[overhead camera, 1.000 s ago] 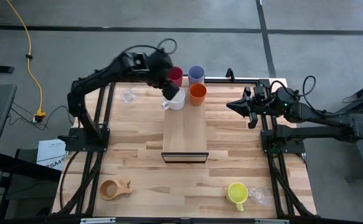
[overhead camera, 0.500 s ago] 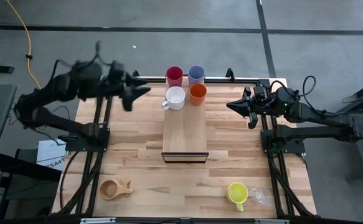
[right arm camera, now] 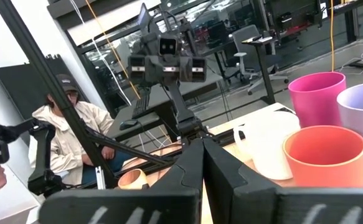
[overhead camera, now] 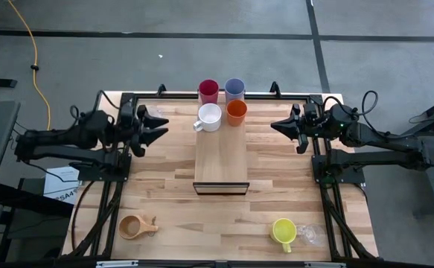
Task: Stack small to large cups/mugs on shelf
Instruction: Put the top transparent mug on the shelf
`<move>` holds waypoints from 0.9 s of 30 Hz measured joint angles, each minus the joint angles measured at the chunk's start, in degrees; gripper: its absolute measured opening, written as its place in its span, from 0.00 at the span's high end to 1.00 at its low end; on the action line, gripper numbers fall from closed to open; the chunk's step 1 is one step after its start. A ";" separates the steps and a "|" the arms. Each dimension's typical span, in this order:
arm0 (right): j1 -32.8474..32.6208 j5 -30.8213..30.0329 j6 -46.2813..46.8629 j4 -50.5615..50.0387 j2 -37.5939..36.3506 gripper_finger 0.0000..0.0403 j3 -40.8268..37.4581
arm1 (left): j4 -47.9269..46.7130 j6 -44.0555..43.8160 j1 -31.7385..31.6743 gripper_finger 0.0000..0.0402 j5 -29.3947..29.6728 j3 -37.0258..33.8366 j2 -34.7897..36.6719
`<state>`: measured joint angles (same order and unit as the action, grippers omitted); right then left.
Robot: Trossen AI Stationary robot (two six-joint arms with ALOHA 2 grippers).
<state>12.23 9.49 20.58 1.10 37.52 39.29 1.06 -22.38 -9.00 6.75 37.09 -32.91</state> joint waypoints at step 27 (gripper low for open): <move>0.00 -0.37 -0.07 -0.04 0.01 1.00 -0.01 | 0.35 2.39 0.00 0.55 3.38 -1.52 1.44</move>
<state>12.23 9.13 20.51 1.06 37.53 39.28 1.41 -19.99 -8.99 10.13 35.57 -31.46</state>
